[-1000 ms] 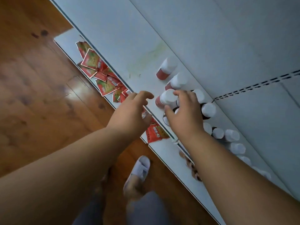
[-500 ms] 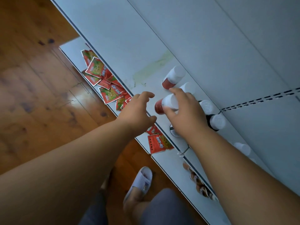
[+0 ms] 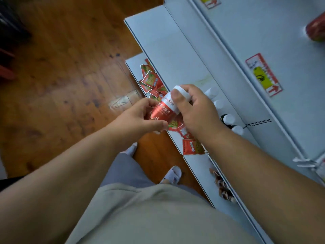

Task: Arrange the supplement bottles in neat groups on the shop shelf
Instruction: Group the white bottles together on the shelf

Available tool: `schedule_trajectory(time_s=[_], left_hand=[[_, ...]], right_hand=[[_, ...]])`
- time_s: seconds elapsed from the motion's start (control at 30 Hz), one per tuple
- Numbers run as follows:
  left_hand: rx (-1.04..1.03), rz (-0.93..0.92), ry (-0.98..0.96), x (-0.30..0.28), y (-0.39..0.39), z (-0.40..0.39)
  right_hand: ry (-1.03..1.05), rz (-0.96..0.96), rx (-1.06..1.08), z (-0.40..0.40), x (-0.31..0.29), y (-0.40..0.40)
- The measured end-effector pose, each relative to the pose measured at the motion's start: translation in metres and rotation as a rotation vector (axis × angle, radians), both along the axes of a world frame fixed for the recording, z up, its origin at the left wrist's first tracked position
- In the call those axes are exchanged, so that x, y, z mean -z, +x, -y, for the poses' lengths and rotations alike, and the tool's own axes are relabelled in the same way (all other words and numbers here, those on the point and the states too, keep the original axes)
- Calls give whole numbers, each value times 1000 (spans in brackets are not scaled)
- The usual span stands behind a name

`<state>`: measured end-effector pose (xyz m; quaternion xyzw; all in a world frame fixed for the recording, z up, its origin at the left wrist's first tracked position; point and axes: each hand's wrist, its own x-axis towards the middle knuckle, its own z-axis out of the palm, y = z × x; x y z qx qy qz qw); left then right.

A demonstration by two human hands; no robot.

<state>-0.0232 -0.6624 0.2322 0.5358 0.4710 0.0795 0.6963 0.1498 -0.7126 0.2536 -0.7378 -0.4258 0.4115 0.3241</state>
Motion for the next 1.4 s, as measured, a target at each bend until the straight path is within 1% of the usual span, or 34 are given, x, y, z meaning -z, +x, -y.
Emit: schedule_trajectory(time_s=[0.1,0.17,0.27,0.37,0.47,0.53,0.63,0.83,0.97,1.1,1.23,1.3,1.4], left_hand=[[-81,159,-92,-32,-18,-22],[-43,208,-105,-54,-27,-46],[18,238,-44,-83,-31,-87],[50,278,0,-109,-23,-130],[100,290,45,-134,-8,-154],[134,294,107,-144,7,-159],[245,292,123,-154,37,-151],[468,271,203,-172,109,-115],[582,261,253,-179,160,-95],[665,246,320,-179,208,-77],[665,198,419,-174,249,-64],[676,169,479,-169,267,-60],[651,100,640,-159,290,-59]], right_hand=[[81,-8,18,-18,-38,-17],[118,-61,55,-33,-60,-29],[218,-101,156,-58,-88,-47],[347,-107,312,-86,-109,-58],[433,-85,477,-101,-126,-61],[460,-42,573,-102,-136,-60],[468,13,706,-89,-144,-49],[402,19,944,-38,-158,1],[396,21,1003,-4,-162,45],[414,-31,1048,19,-151,100],[365,-97,946,34,-139,149],[303,-48,907,37,-133,170],[235,115,886,34,-123,193]])
